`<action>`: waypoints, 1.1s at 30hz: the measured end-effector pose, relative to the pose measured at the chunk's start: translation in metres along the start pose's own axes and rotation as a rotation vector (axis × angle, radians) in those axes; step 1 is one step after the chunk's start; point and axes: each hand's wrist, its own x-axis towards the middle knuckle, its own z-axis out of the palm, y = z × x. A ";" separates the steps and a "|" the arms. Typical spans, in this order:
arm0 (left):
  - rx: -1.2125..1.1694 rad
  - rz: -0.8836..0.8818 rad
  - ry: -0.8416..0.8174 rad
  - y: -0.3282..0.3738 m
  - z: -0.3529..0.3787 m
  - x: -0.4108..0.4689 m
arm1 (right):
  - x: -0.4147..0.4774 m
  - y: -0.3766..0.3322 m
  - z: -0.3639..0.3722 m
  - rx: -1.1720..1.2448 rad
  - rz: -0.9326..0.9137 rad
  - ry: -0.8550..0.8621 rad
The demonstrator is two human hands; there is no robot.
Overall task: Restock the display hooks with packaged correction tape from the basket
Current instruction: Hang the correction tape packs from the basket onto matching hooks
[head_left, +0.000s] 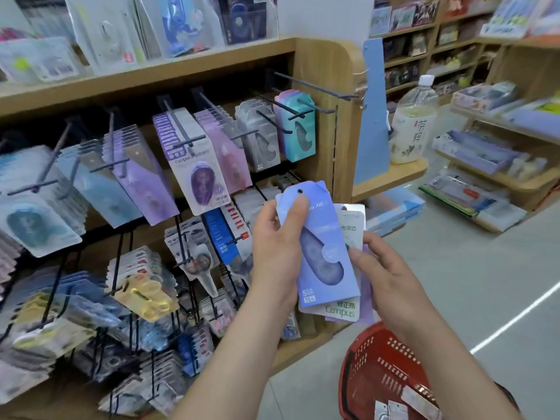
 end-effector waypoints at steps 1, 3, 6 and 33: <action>0.014 0.013 -0.020 0.001 0.003 0.005 | 0.005 -0.003 0.000 0.001 -0.010 0.023; 0.053 0.021 -0.054 0.003 0.011 0.015 | 0.016 -0.007 -0.002 0.003 -0.005 0.035; 0.071 0.016 -0.052 0.001 0.023 0.030 | 0.034 -0.013 -0.007 -0.023 -0.015 0.039; 0.280 0.267 0.140 -0.002 0.107 0.179 | 0.151 -0.021 -0.106 -0.413 -0.342 0.244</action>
